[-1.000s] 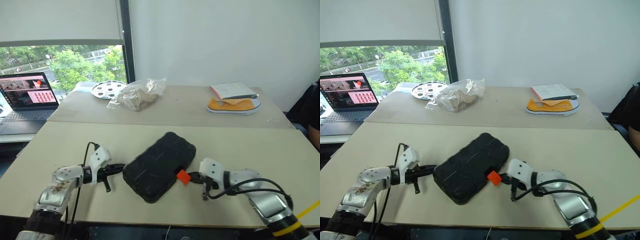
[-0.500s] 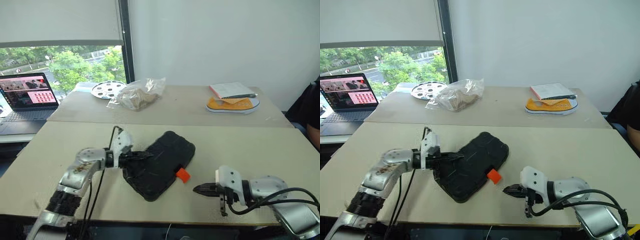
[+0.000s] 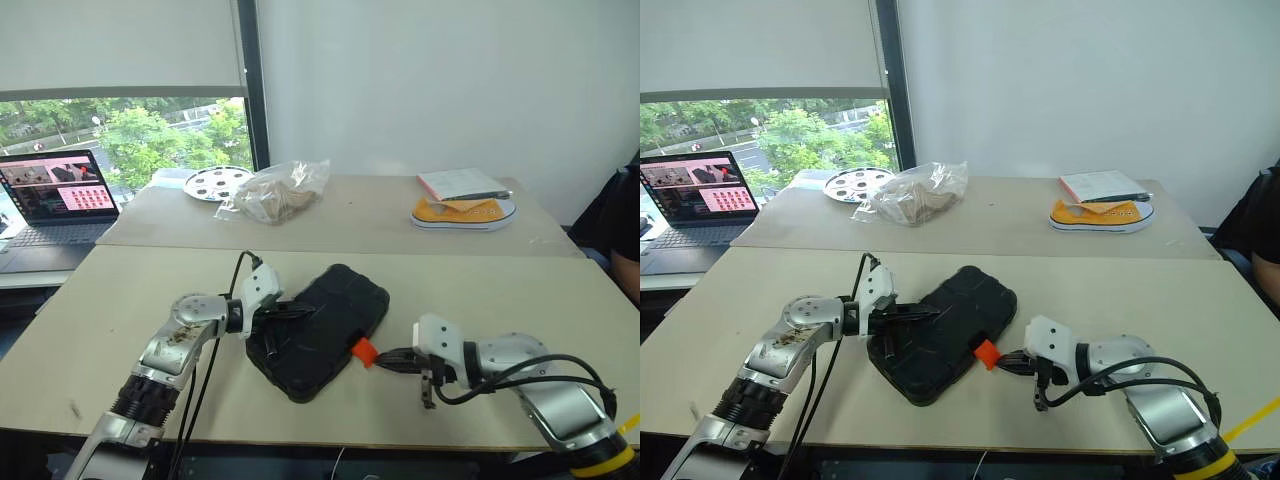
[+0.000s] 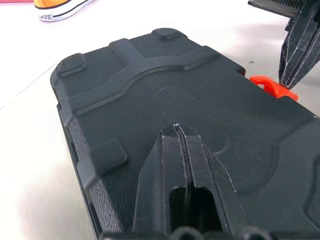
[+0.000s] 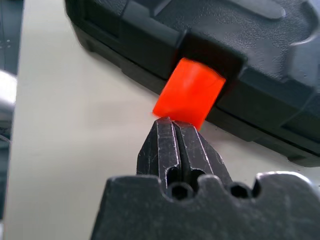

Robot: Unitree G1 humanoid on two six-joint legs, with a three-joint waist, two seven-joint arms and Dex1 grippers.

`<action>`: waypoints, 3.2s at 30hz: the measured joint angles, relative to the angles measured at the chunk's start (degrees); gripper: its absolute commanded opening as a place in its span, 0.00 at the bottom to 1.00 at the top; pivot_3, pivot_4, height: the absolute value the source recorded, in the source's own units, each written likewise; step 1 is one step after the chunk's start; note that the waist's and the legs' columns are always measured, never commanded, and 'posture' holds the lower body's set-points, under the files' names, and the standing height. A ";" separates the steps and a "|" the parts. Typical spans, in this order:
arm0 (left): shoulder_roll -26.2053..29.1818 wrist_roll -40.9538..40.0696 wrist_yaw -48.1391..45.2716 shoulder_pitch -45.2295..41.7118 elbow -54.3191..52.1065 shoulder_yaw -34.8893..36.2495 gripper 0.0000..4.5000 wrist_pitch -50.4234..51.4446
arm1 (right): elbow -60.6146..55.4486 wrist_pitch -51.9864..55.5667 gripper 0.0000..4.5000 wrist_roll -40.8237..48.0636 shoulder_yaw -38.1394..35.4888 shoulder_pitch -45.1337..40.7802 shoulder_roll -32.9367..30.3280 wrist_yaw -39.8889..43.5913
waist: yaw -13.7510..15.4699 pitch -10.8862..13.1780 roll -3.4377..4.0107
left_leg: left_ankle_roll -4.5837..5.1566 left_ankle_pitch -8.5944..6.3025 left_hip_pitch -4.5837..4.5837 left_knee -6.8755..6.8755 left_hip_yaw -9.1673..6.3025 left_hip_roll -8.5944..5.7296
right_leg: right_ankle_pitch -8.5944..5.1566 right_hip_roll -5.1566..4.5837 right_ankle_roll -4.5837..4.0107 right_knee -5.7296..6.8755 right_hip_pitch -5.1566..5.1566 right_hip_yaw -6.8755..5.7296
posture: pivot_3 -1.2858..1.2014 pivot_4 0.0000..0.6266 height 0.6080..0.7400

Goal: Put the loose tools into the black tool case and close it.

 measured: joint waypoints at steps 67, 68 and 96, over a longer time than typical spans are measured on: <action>0.31 1.59 -0.71 -0.93 3.95 -0.08 0.00 -3.17 | 7.35 -14.07 0.01 0.50 -3.45 6.90 15.35 -8.25 | -0.63 -0.11 0.18 | -0.03 0.00 0.32 -0.33 0.07 0.01 | -0.06 -0.04 0.08 -0.01 0.12 0.39 | 0.52 0.24 1.00; 0.31 1.66 -0.86 -0.93 3.95 -0.15 0.00 -3.23 | 7.35 -14.13 0.01 0.56 -3.51 6.90 15.27 -8.29 | -0.64 -0.11 0.18 | -0.02 -0.01 0.31 -0.33 0.08 0.01 | -0.06 -0.04 0.08 -0.02 0.12 0.39 | 0.52 0.24 1.00; 0.44 3.77 -1.44 -2.03 4.60 -1.35 0.00 -3.35 | 7.09 -0.04 0.01 -1.30 0.35 6.71 12.31 -10.36 | -0.60 -0.21 0.27 | 0.44 -0.28 0.31 -0.36 0.09 0.04 | -0.07 -0.08 0.12 -0.17 0.19 0.45 | 0.52 0.24 1.00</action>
